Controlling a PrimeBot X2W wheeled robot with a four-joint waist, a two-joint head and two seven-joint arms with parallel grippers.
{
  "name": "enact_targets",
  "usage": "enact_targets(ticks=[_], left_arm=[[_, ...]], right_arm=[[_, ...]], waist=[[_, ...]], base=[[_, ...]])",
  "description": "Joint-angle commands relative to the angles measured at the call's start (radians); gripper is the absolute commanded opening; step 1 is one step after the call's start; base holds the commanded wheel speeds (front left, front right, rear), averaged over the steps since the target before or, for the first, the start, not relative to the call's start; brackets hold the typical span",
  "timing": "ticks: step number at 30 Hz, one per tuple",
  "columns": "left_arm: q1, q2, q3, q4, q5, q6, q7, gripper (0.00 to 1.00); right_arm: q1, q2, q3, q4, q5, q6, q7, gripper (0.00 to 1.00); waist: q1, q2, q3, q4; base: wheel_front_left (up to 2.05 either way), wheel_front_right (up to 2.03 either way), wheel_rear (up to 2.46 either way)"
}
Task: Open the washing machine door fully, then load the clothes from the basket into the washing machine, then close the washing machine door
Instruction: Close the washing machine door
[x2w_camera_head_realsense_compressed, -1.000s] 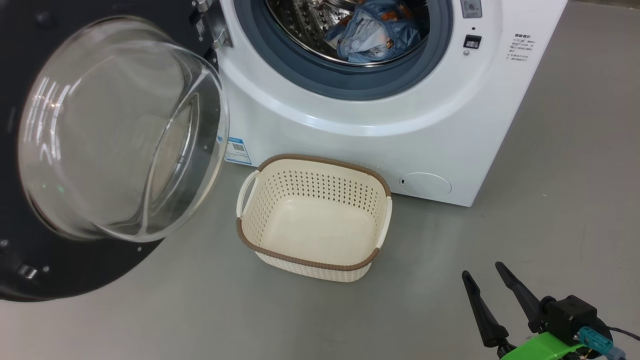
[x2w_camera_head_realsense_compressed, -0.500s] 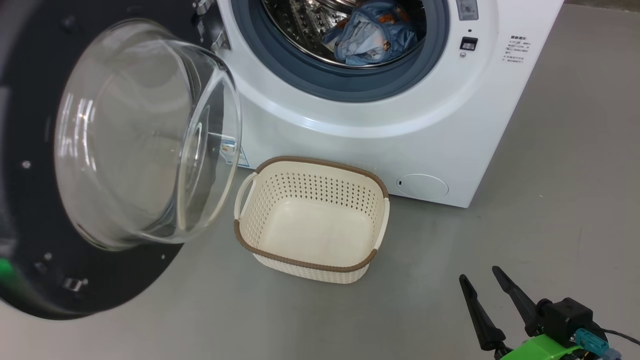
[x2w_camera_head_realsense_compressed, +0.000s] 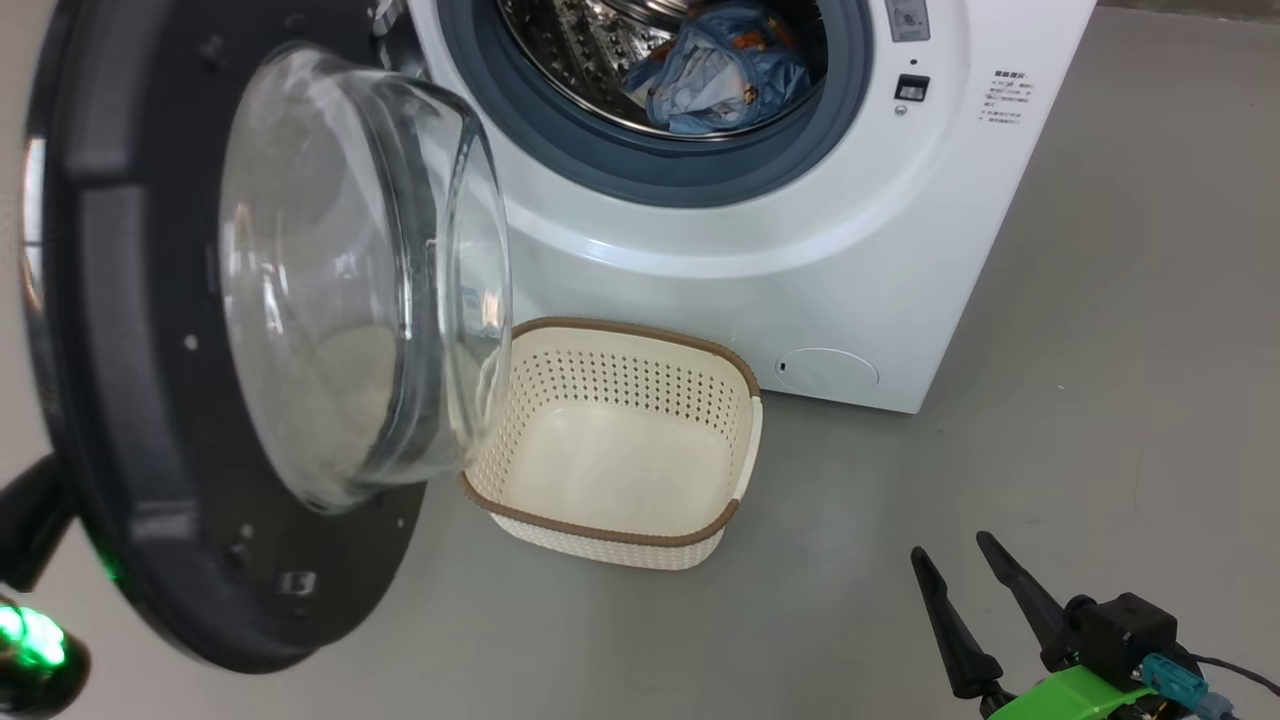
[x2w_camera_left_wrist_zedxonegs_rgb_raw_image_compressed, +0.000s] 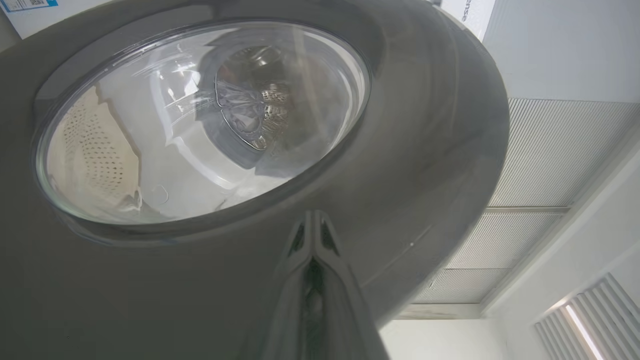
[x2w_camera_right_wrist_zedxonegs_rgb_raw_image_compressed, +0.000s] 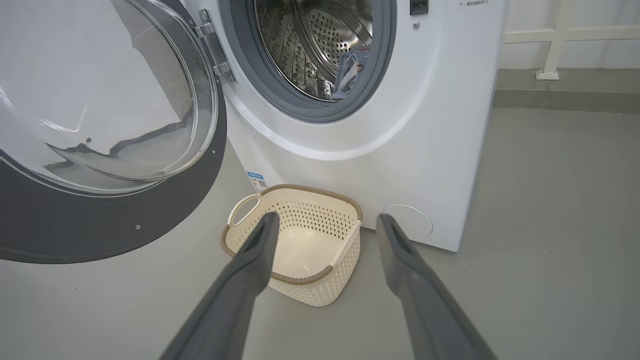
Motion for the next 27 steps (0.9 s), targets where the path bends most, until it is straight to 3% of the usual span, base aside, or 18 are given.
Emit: enact_targets(ticks=[1,7,14,27], left_arm=[[0.003,0.018,0.002,-0.059,-0.016,0.009,0.029,0.0],[0.012,-0.059,-0.056,-0.15,-0.026,0.013,0.037,0.0],[0.015,-0.105,-0.167,-0.192,-0.034,-0.033,0.007,0.0],[-0.067,-0.112,-0.49,-0.095,-0.173,-0.177,-0.3,0.0]], right_arm=[[-0.026,-0.002,0.022,-0.018,0.014,0.003,-0.011,1.0],[-0.039,0.011,0.028,-0.017,0.016,0.003,-0.012,1.0],[-0.045,0.02,0.017,-0.019,0.017,0.003,-0.012,1.0],[-0.051,0.032,0.005,-0.021,0.015,0.003,-0.012,1.0]], waist=[[-0.0001,0.0,0.002,-0.004],[-0.0001,0.0,0.01,-0.039],[-0.0001,0.0,0.02,-0.087],[-0.0001,0.0,0.039,-0.176]], base=[[0.0,0.0,0.0],[0.0,0.0,0.0],[0.0,0.0,0.0],[0.0,0.0,0.0]])
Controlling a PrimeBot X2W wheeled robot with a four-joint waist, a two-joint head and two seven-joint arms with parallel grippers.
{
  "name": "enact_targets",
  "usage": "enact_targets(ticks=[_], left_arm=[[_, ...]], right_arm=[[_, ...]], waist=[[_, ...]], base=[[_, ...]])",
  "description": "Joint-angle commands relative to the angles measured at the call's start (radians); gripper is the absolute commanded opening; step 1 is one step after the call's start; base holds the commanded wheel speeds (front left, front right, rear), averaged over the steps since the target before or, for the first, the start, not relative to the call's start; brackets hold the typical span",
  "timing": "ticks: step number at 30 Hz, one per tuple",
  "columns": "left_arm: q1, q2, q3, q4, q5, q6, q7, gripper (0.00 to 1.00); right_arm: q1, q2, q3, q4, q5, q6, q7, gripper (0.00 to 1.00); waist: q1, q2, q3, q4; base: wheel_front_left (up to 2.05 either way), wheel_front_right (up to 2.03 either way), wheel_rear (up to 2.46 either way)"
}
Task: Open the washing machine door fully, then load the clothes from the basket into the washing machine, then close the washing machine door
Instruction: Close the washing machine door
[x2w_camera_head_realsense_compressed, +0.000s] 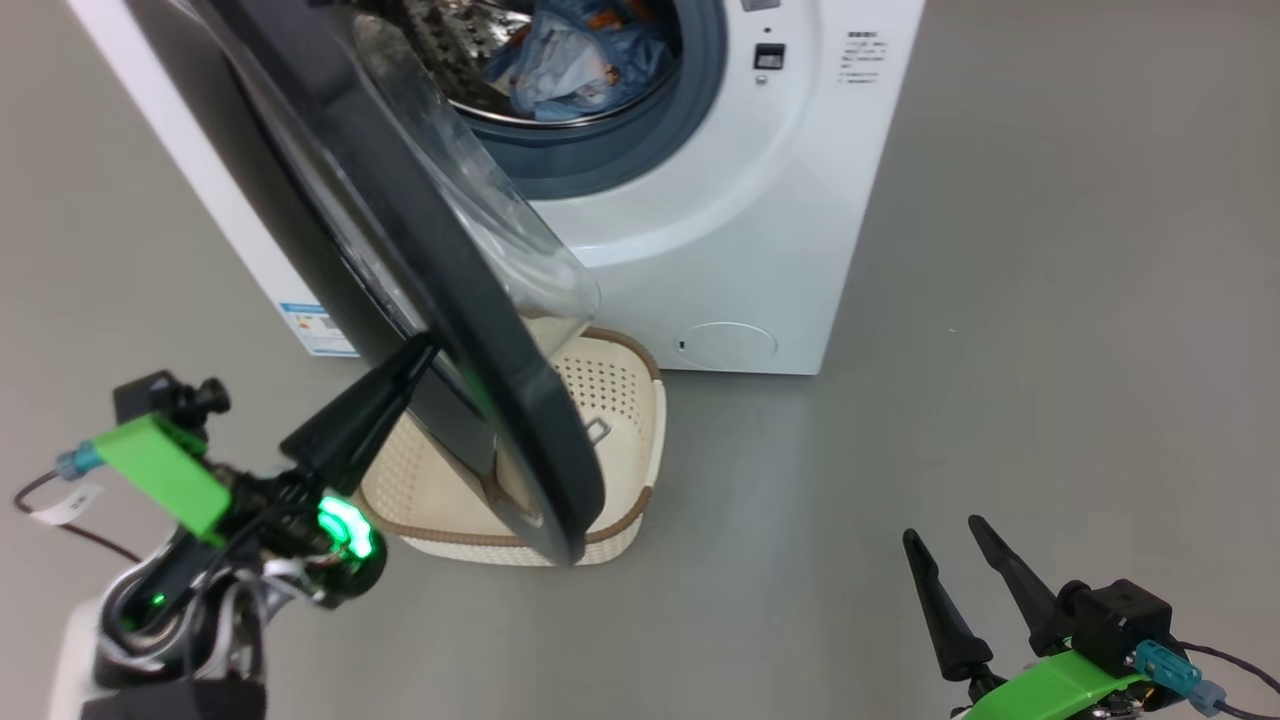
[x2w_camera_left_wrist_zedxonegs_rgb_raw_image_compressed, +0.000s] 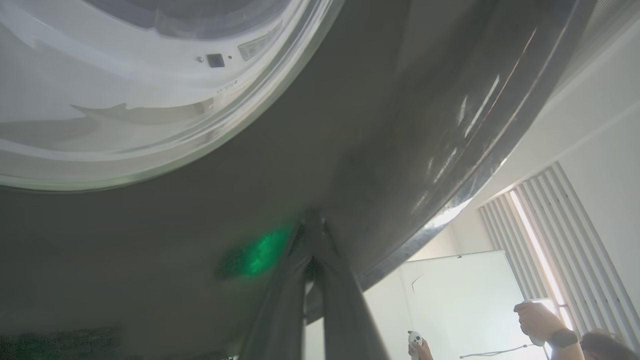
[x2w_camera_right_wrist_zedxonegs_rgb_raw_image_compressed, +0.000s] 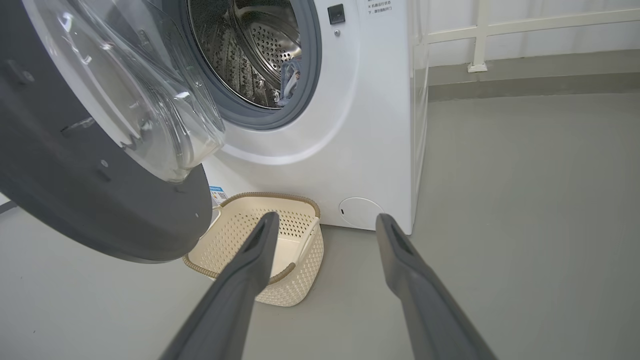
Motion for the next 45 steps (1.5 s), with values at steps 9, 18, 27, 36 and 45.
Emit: enact_targets(ticks=[9,18,27,36,45], left_arm=[[-0.151,0.019,-0.06,0.088,-0.017,-0.062,-0.169,0.0],[-0.246,0.019,-0.05,0.151,0.034,-0.073,-0.304,0.0],[-0.291,0.019,0.002,0.174,0.086,-0.073,-0.351,0.0],[-0.273,0.019,0.043,0.184,0.117,-0.074,-0.386,0.0],[-0.211,0.042,0.023,0.135,0.257,-0.074,-0.475,0.0]], right_arm=[[-0.047,0.001,0.012,-0.03,0.01,0.003,-0.012,1.0],[-0.062,0.014,0.002,-0.036,0.015,0.003,-0.012,1.0],[-0.073,0.022,0.0,-0.038,0.014,0.003,-0.012,1.0],[-0.069,0.027,-0.005,-0.034,0.015,0.003,-0.012,1.0],[-0.057,0.031,0.001,-0.029,0.019,0.003,-0.012,1.0]], waist=[[0.0,0.0,0.043,-0.095],[0.0,0.0,0.078,-0.195],[0.0,0.0,0.099,-0.274],[0.0,0.0,0.074,-0.28],[0.0,0.0,0.021,-0.245]], base=[[0.0,0.0,0.0],[0.0,0.0,0.0],[0.0,0.0,0.0],[0.0,0.0,0.0],[0.0,0.0,0.0]])
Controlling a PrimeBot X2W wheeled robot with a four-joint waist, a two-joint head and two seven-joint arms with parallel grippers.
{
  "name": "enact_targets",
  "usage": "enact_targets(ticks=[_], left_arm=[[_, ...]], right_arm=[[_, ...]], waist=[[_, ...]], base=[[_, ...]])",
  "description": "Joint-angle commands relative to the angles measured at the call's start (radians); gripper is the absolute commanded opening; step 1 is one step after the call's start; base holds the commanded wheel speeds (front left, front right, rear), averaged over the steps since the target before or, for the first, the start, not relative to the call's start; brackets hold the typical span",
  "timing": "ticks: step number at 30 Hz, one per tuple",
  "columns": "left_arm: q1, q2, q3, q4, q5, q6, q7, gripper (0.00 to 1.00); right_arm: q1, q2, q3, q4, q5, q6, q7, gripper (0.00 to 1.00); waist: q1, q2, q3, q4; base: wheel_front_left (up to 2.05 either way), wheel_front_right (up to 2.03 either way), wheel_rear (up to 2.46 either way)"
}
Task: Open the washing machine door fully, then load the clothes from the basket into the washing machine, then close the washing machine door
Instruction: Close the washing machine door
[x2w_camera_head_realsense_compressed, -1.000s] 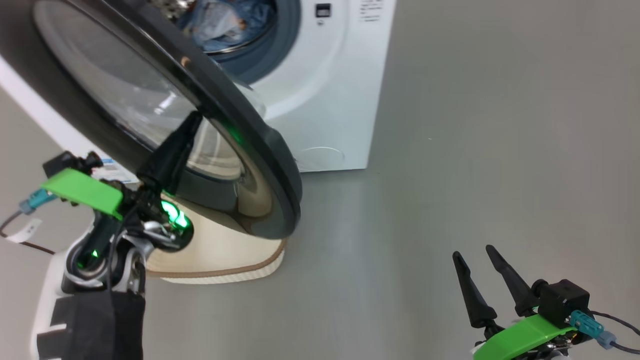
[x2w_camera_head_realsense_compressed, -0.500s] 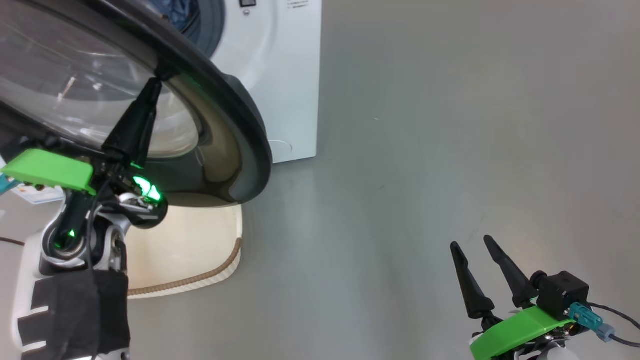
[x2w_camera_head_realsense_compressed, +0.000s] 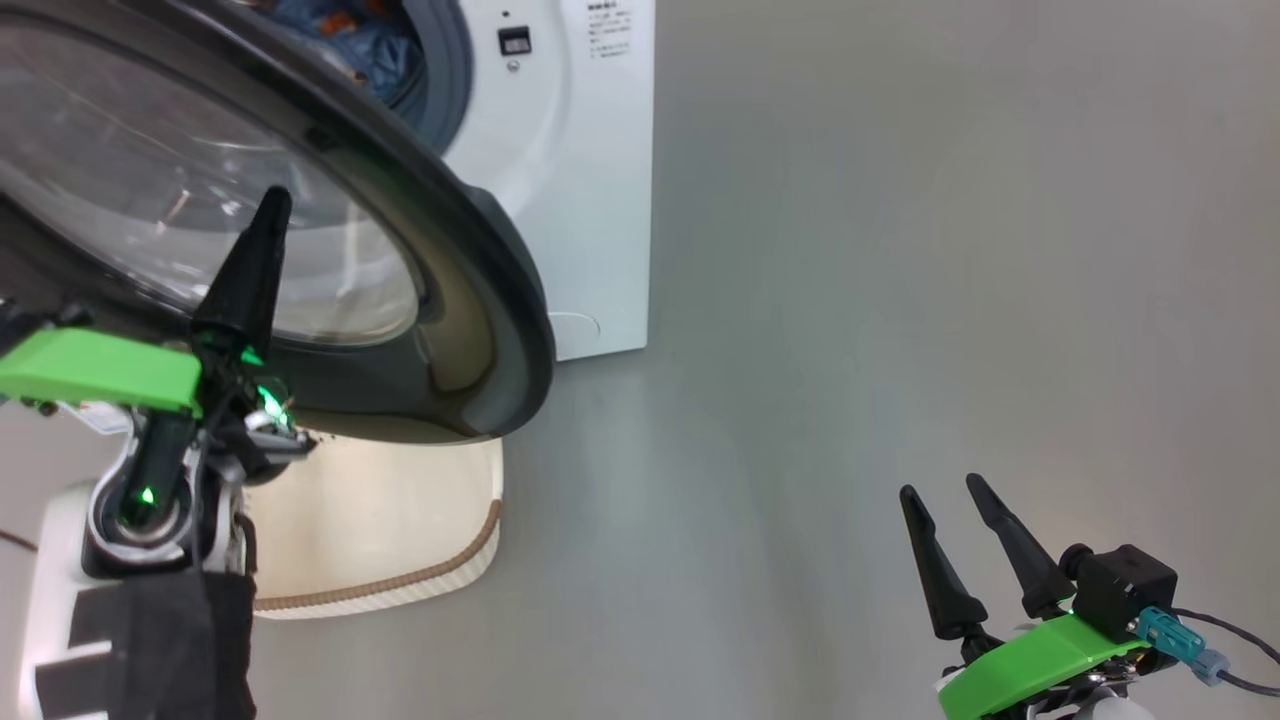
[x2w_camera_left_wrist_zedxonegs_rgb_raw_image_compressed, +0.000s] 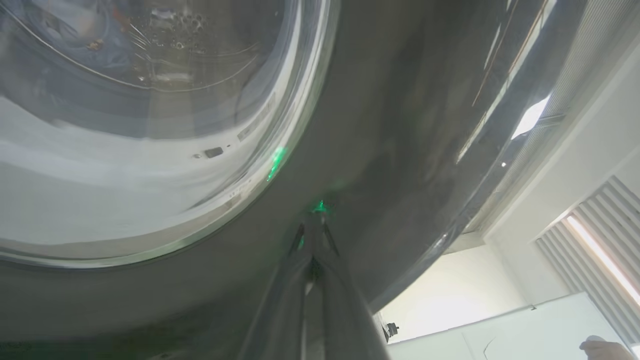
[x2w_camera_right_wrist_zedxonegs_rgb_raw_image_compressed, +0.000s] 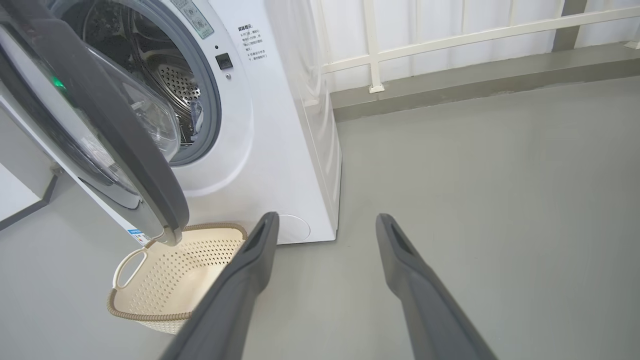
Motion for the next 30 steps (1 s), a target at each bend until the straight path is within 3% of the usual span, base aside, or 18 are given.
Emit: enact_targets(ticks=[1,17,18,19,21,23,24,30], left_arm=[[0.019,0.043,0.013,-0.051,0.028,-0.01,-0.02,0.0],[0.18,0.102,-0.029,-0.168,0.086,-0.01,-0.11,0.0],[0.192,0.109,-0.035,-0.177,0.098,-0.01,-0.126,0.14],[0.205,0.112,-0.041,-0.184,0.104,-0.01,-0.14,0.36],[0.229,0.119,-0.05,-0.191,0.106,-0.01,-0.164,0.55],[0.249,0.126,-0.056,-0.192,0.101,-0.01,-0.182,0.9],[0.257,0.131,-0.057,-0.193,0.102,-0.01,-0.196,0.99],[0.317,0.175,-0.07,-0.202,0.143,-0.01,-0.313,1.0]], right_arm=[[-0.002,0.002,0.024,-0.019,0.012,0.003,-0.012,1.0],[0.03,0.008,0.034,-0.02,0.002,0.003,-0.012,1.0],[0.031,0.006,0.037,-0.021,0.0,0.003,-0.012,1.0],[0.033,0.006,0.038,-0.02,-0.002,0.003,-0.012,1.0],[0.036,0.006,0.04,-0.02,-0.003,0.003,-0.012,1.0],[0.039,0.007,0.04,-0.021,-0.004,0.003,-0.012,1.0],[0.04,0.007,0.039,-0.022,-0.005,0.003,-0.012,1.0],[0.047,0.008,0.044,-0.029,-0.007,0.003,-0.012,1.0]], waist=[[0.0,0.0,-0.025,0.022],[0.0,0.0,-0.094,0.074],[0.0,0.0,-0.097,0.076],[0.0,0.0,-0.1,0.077],[0.0,0.0,-0.107,0.08],[0.0,0.0,-0.113,0.083],[0.0,0.0,-0.116,0.084],[0.0,0.0,-0.128,0.085]], base=[[0.0,0.0,0.0],[0.0,0.0,0.0],[0.0,0.0,0.0],[0.0,0.0,0.0],[0.0,0.0,0.0],[0.0,0.0,0.0],[0.0,0.0,0.0],[0.0,0.0,0.0]])
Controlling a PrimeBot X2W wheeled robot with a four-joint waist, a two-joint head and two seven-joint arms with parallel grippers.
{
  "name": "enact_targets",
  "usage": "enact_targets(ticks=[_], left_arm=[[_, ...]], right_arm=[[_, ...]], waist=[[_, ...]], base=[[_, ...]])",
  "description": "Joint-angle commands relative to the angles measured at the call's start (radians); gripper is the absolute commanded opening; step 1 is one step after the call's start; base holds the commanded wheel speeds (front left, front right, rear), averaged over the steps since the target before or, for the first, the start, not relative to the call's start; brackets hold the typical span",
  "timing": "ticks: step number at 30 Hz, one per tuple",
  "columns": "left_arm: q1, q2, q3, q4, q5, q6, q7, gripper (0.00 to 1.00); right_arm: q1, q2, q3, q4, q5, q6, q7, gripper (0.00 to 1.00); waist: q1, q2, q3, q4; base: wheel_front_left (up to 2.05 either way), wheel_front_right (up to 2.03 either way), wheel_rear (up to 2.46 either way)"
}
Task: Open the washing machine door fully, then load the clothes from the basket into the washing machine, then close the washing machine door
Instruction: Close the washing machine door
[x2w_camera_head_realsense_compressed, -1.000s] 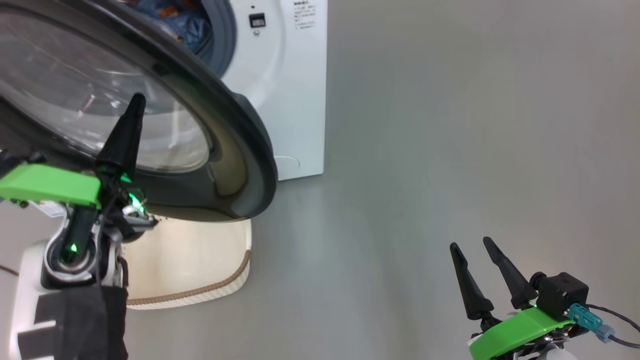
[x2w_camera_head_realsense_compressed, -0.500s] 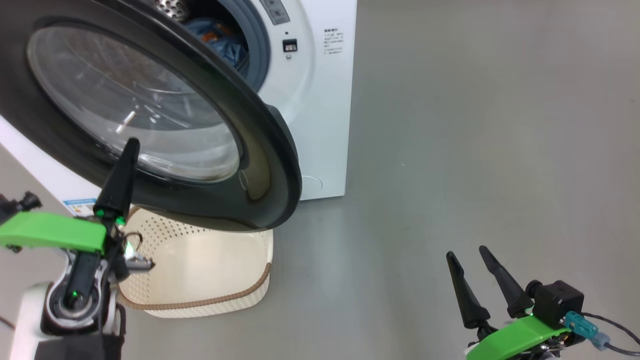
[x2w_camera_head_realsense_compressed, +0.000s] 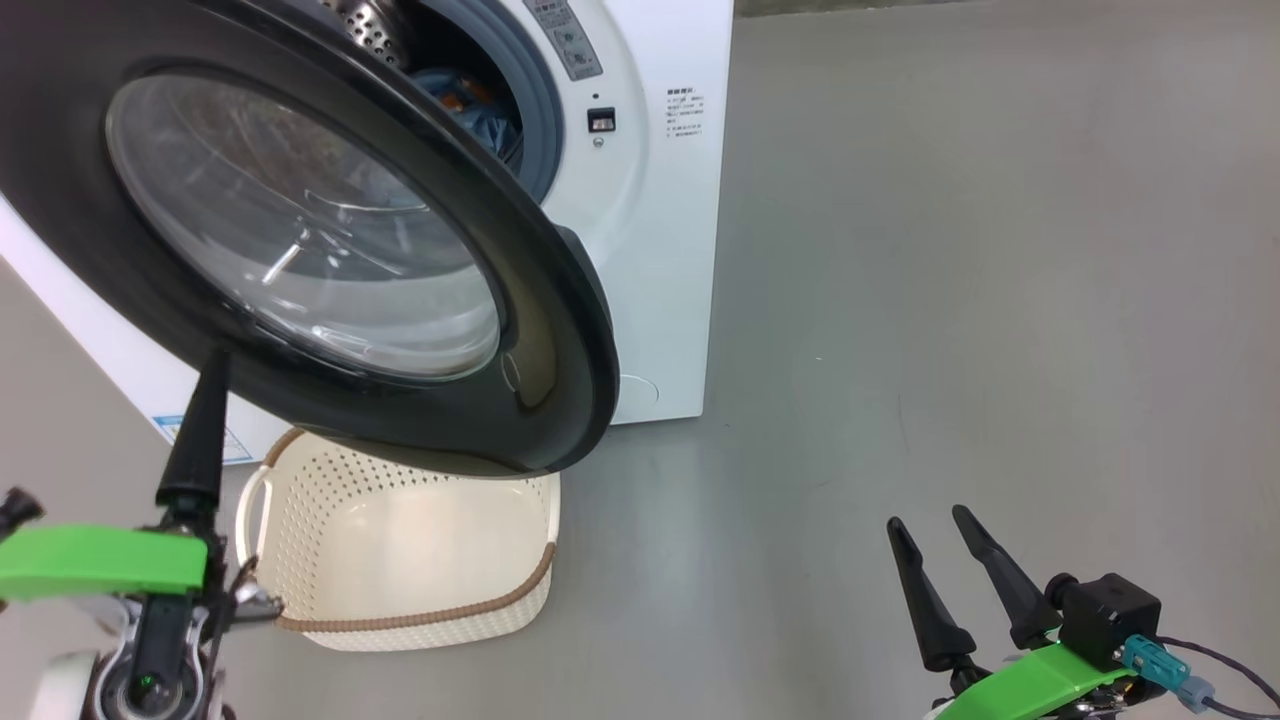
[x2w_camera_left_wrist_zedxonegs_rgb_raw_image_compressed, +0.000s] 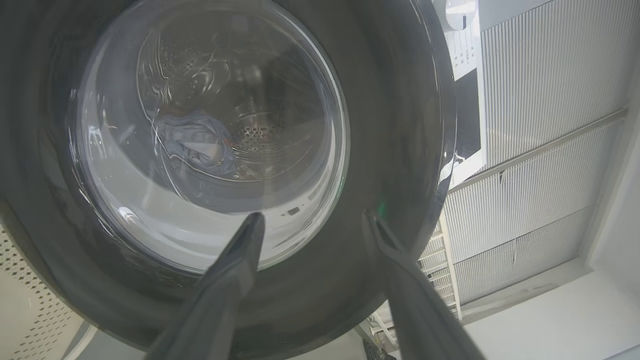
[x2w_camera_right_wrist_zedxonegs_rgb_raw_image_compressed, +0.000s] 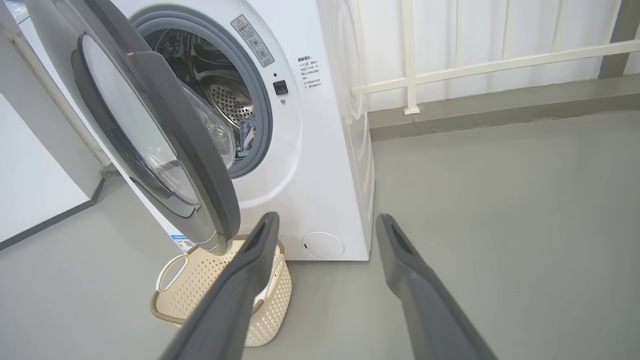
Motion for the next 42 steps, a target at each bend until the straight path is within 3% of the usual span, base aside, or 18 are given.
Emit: enact_targets(ticks=[1,9,12,22,29,42], left_arm=[[-0.003,0.048,0.02,-0.038,0.035,-0.007,-0.036,1.0],[0.072,0.162,-0.1,-0.011,0.277,-0.007,-0.24,1.0],[0.086,0.173,-0.104,0.021,0.391,-0.007,-0.269,1.0],[0.156,0.088,0.069,-0.041,0.785,-0.007,-0.274,1.0],[0.232,0.037,0.099,-0.091,1.023,-0.007,-0.274,1.0],[0.347,-0.059,0.152,-0.135,1.215,-0.007,-0.274,1.0]], right_arm=[[0.005,-0.004,0.027,-0.027,-0.008,0.003,-0.012,1.0],[0.008,-0.009,0.024,-0.034,-0.008,0.003,-0.012,1.0],[0.012,-0.008,0.021,-0.039,-0.009,0.003,-0.012,1.0],[0.017,-0.004,0.021,-0.054,-0.014,0.003,-0.012,1.0],[0.025,-0.008,0.022,-0.058,-0.015,0.003,-0.012,1.0],[0.039,-0.013,0.027,-0.052,-0.018,0.003,-0.012,1.0]], waist=[[0.0,0.0,-0.001,0.0],[0.0,0.0,-0.002,0.0],[0.0,0.0,-0.005,0.002],[0.0,0.0,-0.009,0.007],[0.0,0.0,-0.013,0.01],[0.0,0.0,-0.029,0.007]], base=[[0.0,0.0,0.0],[0.0,0.0,0.0],[0.0,0.0,0.0],[0.0,0.0,0.0],[0.0,0.0,0.0],[0.0,0.0,0.0]])
